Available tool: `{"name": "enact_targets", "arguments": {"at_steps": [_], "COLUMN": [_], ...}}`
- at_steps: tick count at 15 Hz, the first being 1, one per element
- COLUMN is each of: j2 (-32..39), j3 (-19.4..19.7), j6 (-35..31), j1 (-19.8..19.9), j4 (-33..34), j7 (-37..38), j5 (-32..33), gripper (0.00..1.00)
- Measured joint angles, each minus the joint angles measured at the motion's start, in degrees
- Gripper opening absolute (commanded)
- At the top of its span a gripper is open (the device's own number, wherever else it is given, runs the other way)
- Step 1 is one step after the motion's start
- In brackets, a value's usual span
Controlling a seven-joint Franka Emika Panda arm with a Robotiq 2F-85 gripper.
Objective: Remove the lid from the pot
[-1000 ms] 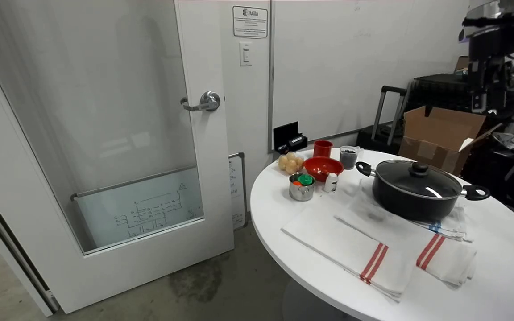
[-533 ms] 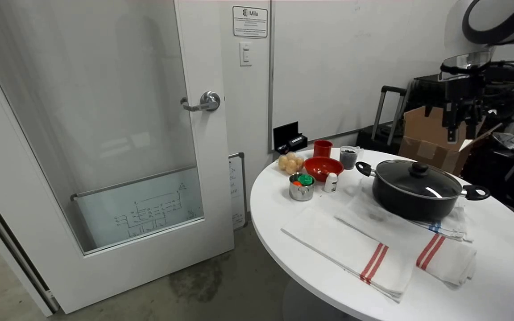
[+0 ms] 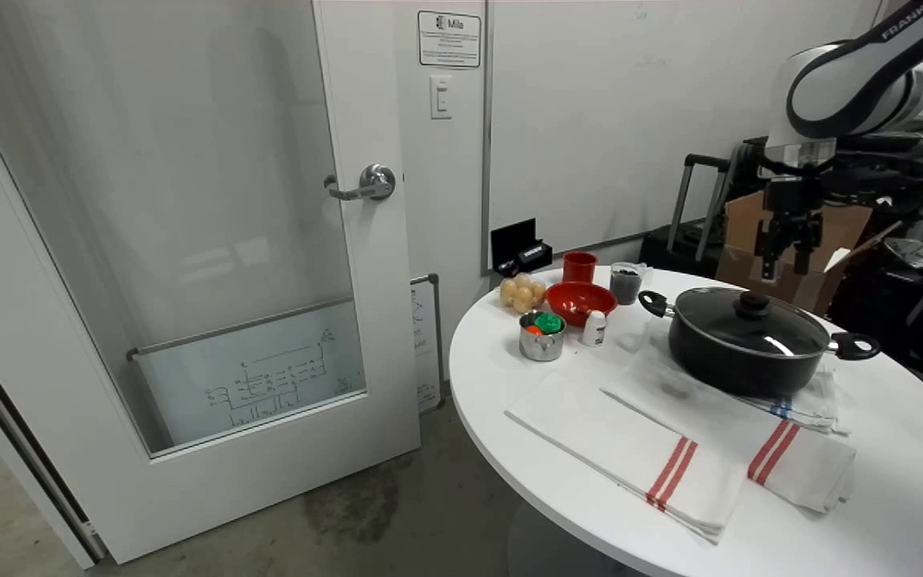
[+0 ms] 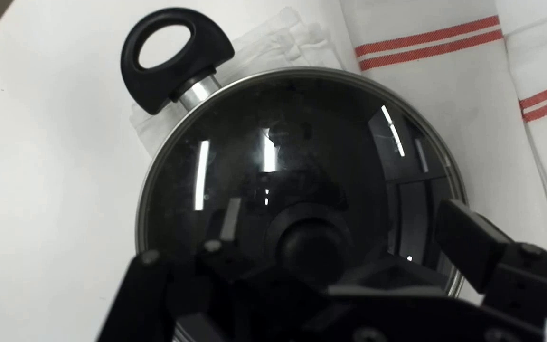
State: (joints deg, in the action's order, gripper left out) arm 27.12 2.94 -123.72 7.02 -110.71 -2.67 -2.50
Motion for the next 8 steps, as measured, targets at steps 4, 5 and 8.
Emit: {"name": "enact_targets", "arguments": {"at_steps": [4, 5, 8], "j2": [4.77, 5.85, 8.23], "j3": [0.0, 0.0, -0.02], "j6": [-1.24, -1.32, -1.39], "j1": [0.45, 0.49, 0.5], "j4": [3.29, 4.01, 5.86], "j7": [0.0, 0.0, 0.0], "j5": [0.0, 0.0, 0.0], "gripper": [1.0, 1.0, 1.0]}}
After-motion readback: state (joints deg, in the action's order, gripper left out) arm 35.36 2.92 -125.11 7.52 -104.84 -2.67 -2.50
